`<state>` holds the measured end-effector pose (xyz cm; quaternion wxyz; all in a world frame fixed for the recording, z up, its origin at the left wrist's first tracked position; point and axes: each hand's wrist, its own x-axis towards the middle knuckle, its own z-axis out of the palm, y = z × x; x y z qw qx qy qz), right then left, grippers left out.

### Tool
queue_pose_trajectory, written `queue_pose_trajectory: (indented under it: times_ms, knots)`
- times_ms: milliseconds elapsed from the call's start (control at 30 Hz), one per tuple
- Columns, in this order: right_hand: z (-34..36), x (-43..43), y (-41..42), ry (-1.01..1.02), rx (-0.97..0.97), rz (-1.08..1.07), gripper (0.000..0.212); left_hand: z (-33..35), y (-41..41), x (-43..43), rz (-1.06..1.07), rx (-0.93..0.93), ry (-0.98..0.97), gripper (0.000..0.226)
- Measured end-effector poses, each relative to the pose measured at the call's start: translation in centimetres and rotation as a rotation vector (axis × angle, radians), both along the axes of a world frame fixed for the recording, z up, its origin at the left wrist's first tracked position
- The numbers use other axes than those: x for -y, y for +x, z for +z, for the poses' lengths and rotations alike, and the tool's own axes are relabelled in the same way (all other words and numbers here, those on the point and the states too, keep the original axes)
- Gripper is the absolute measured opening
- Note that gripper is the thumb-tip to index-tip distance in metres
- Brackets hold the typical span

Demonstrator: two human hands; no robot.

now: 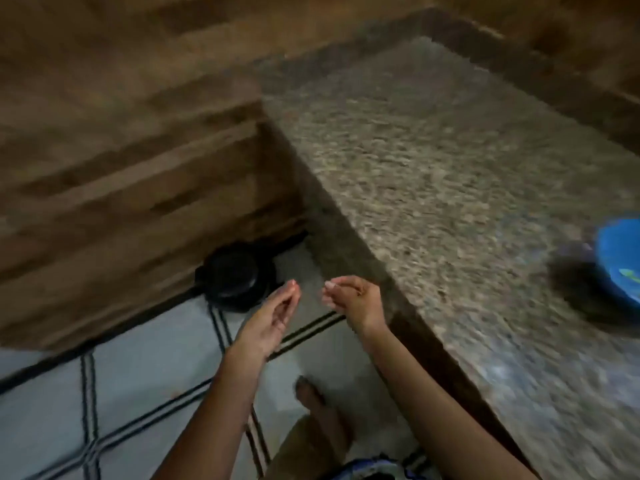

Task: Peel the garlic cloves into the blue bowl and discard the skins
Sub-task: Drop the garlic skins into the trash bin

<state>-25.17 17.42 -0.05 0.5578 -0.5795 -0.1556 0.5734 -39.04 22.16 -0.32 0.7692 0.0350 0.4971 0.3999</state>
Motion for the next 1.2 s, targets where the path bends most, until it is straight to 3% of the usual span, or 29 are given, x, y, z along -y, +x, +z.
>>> queue_pose_trajectory:
  times_ms: [167,300,467,633,800,933,1067,1200]
  knots:
    - [-0.9,-8.6,-7.0,-0.134,0.01,0.196,0.014,-1.2,-8.6,-5.3,0.26,0.031,0.038,0.017]
    - [-1.2,-13.5,-9.1,-0.184,0.061,0.138,0.001,-2.4,-12.2,-9.4,0.315,0.023,0.026,0.012]
    - [-2.4,-17.9,-10.0,-0.271,-0.031,0.049,0.008,-3.8,-14.8,-13.1,0.356,0.004,-0.018,0.011]
    - [-4.0,-22.8,-11.4,-0.29,0.087,0.097,0.027,-5.1,-15.5,-17.1,0.366,0.025,-0.007,0.013]
    - [-5.7,-27.4,-12.5,-0.313,0.04,0.111,0.024,-7.6,-15.8,-20.9,0.405,0.011,-0.044,0.015]
    - [-8.0,-29.4,-12.9,-0.383,0.053,0.16,0.022,-10.6,-15.0,-23.1,0.409,0.027,-0.073,0.036]
    - [-11.3,-31.2,-13.0,-0.472,0.063,0.208,0.025,-13.8,-13.6,-24.1,0.445,0.072,-0.153,0.019]
    - [-16.5,-33.0,-13.3,-0.549,0.067,0.237,0.026,-17.9,-11.0,-25.4,0.397,0.078,-0.204,0.019]
